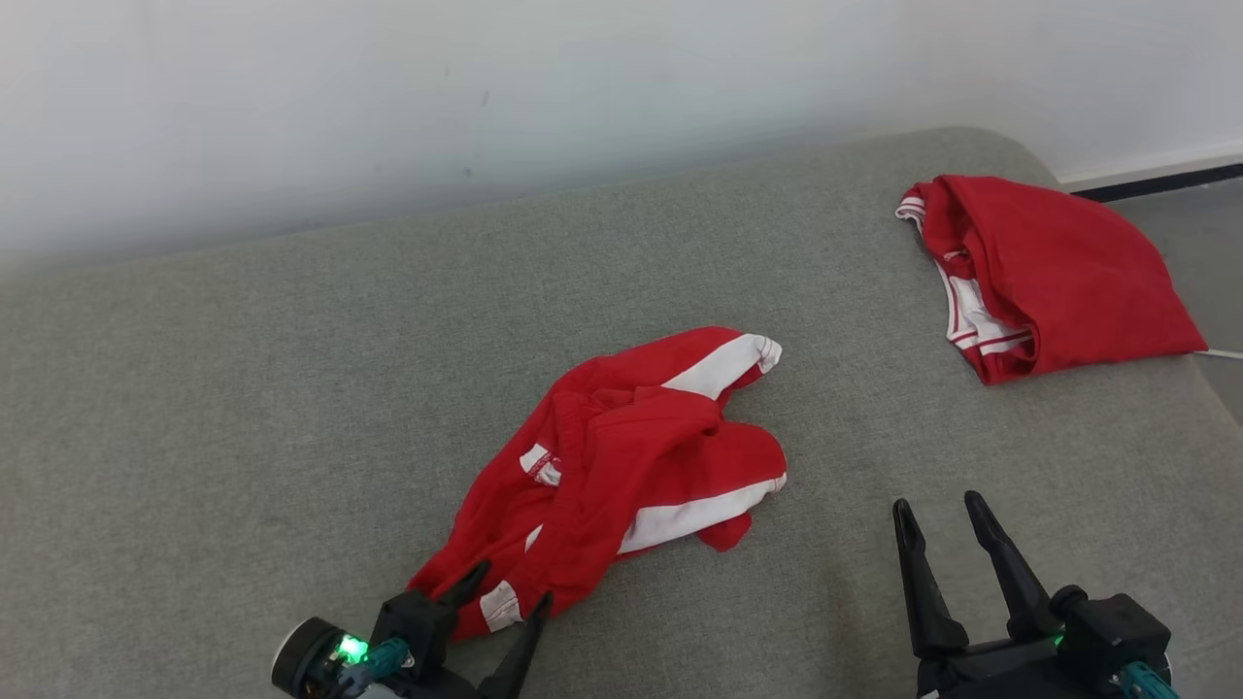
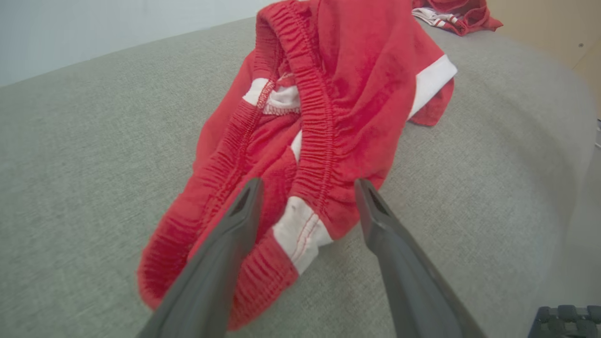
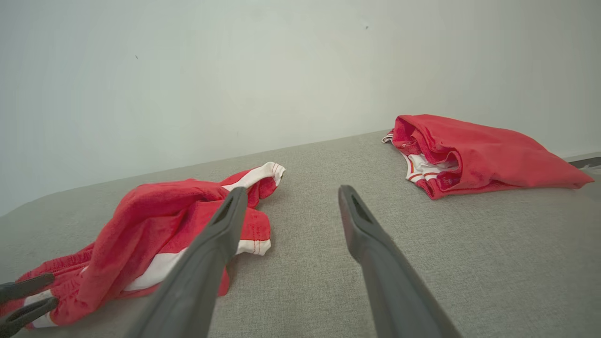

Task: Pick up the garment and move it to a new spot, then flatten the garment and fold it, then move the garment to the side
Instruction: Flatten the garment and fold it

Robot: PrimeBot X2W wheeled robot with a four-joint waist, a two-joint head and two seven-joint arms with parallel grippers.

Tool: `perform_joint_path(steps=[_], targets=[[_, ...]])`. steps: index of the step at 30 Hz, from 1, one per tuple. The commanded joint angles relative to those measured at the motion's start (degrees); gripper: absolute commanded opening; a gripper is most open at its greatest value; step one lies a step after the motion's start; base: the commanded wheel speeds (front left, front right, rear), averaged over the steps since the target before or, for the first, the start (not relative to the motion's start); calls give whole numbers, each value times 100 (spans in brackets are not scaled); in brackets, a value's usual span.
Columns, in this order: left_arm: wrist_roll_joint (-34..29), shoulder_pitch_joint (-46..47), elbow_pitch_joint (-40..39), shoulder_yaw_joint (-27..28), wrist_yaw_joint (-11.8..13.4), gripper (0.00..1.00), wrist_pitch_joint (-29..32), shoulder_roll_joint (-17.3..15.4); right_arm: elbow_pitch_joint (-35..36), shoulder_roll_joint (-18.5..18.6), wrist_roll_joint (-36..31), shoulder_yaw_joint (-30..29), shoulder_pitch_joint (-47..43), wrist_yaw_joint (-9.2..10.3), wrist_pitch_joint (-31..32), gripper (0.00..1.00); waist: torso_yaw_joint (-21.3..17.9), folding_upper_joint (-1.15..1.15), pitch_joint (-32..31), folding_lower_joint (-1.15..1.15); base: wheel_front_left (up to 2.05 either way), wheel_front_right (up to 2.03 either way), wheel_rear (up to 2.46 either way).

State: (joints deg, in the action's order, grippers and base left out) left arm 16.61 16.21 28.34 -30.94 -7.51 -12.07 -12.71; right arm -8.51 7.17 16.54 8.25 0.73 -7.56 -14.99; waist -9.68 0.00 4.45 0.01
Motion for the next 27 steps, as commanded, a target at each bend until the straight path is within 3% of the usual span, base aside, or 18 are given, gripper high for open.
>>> perform_joint_path(steps=[1,2,5,6,14,20,27], targets=[[48,111,97,-63,9,100,-17,-55,22,-3,17,-23,46,18,-23,100,-112,0,103,-1,0,0,0],[94,108,148,-109,9,100,3,-59,25,-3,15,-35,47,18,-24,100,-126,0,115,-1,0,0,0],[203,107,289,-229,9,36,75,-123,48,-2,10,-82,47,18,-24,100,-137,0,142,-1,0,0,0],[229,108,328,-277,9,0,87,-134,51,-3,7,-91,46,17,-24,100,-136,0,146,-1,0,0,0],[382,216,272,-384,9,0,-85,-87,76,-10,-40,-192,4,18,-24,100,46,0,90,-1,0,0,0],[879,86,-304,74,71,0,-210,-61,65,52,5,-240,-64,18,-23,100,393,0,33,-1,0,0,0],[1337,-415,-846,702,360,0,-259,-329,-11,113,32,-187,-14,18,-23,100,768,0,2,-1,0,0,0]])
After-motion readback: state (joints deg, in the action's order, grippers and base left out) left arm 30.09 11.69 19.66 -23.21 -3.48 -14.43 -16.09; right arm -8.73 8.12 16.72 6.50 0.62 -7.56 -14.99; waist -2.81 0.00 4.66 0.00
